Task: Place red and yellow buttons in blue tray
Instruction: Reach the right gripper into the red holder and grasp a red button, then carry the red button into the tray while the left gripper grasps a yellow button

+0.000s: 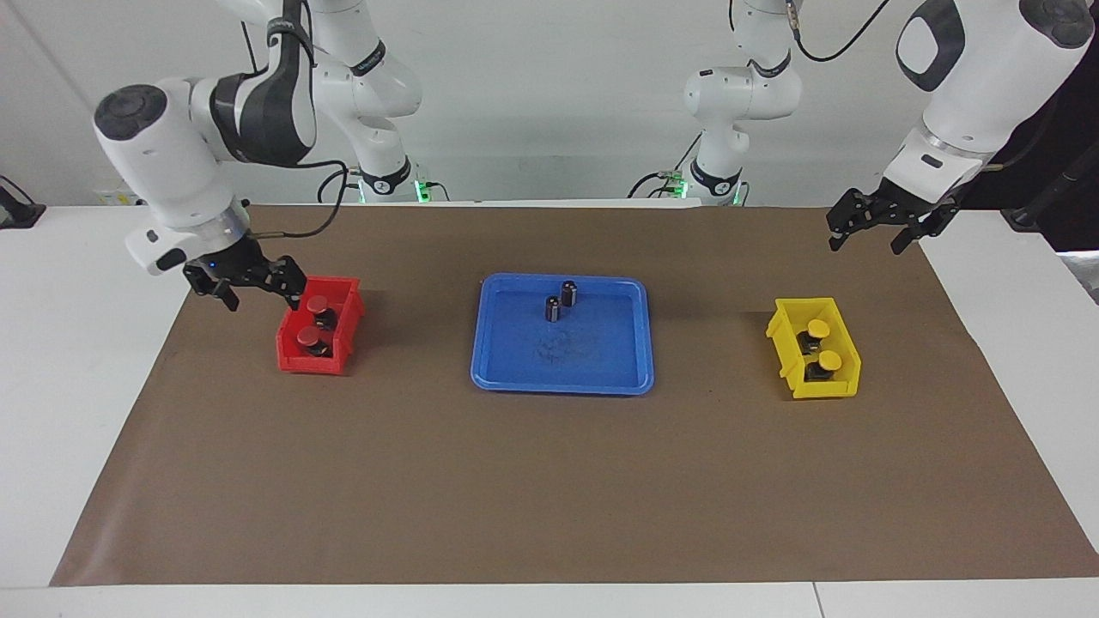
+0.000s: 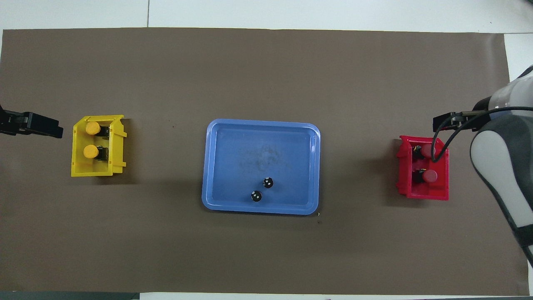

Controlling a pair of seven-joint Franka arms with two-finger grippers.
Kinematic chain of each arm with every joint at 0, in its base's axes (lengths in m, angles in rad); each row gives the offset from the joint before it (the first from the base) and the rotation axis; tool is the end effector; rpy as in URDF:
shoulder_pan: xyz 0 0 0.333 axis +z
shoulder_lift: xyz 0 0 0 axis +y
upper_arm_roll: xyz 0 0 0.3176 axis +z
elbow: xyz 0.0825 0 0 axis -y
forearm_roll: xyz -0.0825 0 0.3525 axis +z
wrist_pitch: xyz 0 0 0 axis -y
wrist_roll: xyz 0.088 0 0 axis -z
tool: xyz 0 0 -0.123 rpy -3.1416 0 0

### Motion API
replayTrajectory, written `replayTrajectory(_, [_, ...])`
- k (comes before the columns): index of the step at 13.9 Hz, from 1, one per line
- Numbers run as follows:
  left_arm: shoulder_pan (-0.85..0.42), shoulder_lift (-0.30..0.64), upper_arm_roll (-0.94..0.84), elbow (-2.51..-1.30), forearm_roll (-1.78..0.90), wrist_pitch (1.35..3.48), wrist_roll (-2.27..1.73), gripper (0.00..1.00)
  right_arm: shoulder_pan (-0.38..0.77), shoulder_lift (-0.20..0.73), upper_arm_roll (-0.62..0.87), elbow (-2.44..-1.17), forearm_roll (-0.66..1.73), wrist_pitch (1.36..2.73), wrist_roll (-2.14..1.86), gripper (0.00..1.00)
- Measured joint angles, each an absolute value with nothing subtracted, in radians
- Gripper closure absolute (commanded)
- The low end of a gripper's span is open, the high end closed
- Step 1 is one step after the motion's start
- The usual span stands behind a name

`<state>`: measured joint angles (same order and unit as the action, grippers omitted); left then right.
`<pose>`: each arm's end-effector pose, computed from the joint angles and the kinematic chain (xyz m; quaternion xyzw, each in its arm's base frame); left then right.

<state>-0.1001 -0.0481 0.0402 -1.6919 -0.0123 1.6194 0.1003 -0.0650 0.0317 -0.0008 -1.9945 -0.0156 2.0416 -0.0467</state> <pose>0.5087 -0.0315 0.5856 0.9967 -0.0797 -0.0121 0.0074 0.5340 -0.0363 0.4453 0.9999 -0.0061 0.0073 0.0074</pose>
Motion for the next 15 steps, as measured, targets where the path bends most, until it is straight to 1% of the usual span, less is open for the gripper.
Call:
replayTrajectory(4, [-0.1, -0.048, 0.04, -1.692, -0.012, 1.619, 0.1, 0.0, -0.069, 0.031, -0.006, -2.135, -0.016, 2.174, -0.047, 0.24])
replayTrajectory(6, [-0.1, -0.048, 0.04, -1.692, -0.012, 1.619, 0.1, 0.0, -0.077, 0.027, -0.009, -2.186, -0.016, 2.208, -0.048, 0.26])
replayTrajectory(7, [-0.1, -0.048, 0.04, -1.692, -0.012, 1.619, 0.1, 0.0, -0.083, 0.025, -0.009, -2.2, -0.016, 2.218, -0.049, 0.26])
replayTrajectory(10, [-0.1, -0.048, 0.04, -1.692, -0.012, 1.619, 0.1, 0.0, -0.086, 0.023, -0.009, -2.226, -0.016, 2.26, -0.05, 0.32])
replayTrajectory(15, [-0.1, -0.048, 0.04, -1.692, -0.012, 1.619, 0.1, 0.0, -0.086, 0.02, -0.009, -2.243, -0.016, 2.28, -0.055, 0.34])
